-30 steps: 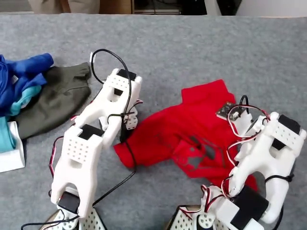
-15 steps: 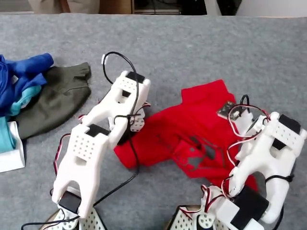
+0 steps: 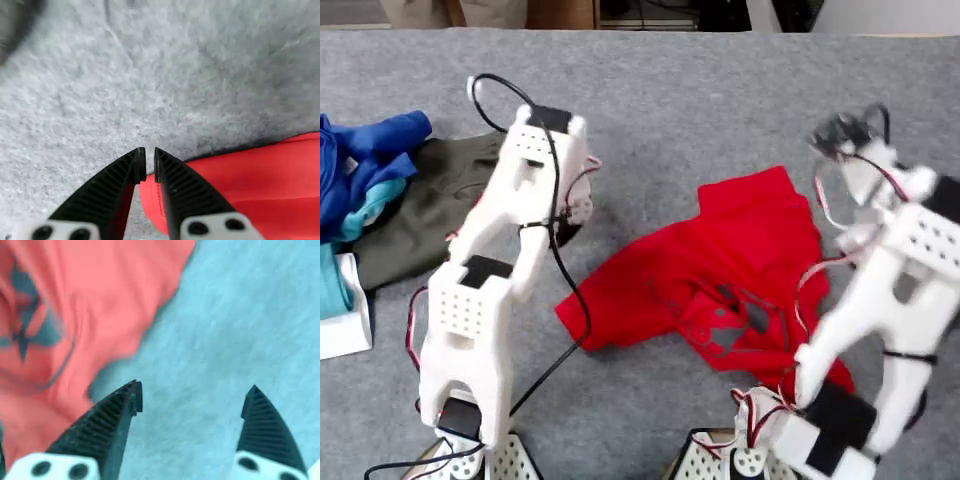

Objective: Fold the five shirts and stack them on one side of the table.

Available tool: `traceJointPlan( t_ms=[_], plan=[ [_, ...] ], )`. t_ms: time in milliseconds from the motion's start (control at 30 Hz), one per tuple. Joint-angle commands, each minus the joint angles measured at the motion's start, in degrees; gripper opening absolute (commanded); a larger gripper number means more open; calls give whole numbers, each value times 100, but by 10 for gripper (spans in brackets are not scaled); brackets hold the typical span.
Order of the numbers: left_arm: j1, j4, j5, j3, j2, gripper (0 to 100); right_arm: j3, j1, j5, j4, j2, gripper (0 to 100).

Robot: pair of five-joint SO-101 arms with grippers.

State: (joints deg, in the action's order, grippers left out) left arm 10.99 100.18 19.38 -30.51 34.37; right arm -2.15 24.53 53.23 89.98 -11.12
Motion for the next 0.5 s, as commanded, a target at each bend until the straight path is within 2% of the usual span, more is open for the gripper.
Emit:
traceJointPlan(
  t_ms=[0, 200, 367, 467],
  plan=[
    [-193, 62, -26, -264, -514, 54, 1015, -778, -791, -281, 927, 328],
    [-527, 62, -53, -62, -927, 93, 3240, -1262, -1899, -457, 3609, 328],
    [-642, 62, -88, 457, -1349, 111, 5780, -1349, -2312, 0, 5833, 328],
    [-563, 62, -343, 879, -1622, 114, 7380, -1349, -2488, 273, 6993, 328]
  ],
)
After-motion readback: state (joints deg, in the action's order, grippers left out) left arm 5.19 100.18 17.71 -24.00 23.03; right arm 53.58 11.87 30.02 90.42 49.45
